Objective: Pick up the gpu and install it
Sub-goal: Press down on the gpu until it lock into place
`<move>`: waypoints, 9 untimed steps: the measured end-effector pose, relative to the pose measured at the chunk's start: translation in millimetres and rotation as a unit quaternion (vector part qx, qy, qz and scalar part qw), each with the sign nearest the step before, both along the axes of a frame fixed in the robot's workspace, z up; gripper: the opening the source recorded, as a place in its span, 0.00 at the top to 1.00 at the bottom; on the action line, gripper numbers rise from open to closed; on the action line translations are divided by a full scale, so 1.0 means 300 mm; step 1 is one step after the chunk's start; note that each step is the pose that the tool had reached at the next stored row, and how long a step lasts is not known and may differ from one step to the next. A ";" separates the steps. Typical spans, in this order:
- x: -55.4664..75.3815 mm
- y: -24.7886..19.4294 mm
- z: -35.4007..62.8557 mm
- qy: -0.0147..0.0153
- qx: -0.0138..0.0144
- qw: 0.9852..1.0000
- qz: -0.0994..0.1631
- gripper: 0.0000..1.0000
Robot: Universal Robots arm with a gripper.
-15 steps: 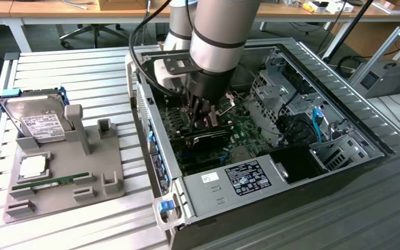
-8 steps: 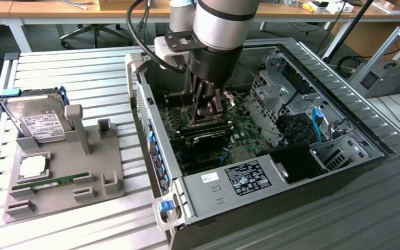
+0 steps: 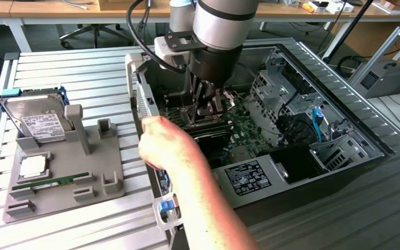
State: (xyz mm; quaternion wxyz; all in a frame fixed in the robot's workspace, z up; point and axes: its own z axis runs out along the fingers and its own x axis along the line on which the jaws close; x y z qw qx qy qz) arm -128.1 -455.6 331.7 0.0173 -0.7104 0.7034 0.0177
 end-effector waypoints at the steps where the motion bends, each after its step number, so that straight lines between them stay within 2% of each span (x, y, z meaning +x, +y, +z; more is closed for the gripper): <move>1: 0.000 0.000 0.000 0.000 -0.001 1.000 0.000 0.89; 9: 0.000 0.003 0.000 0.000 -0.003 1.000 0.000 0.89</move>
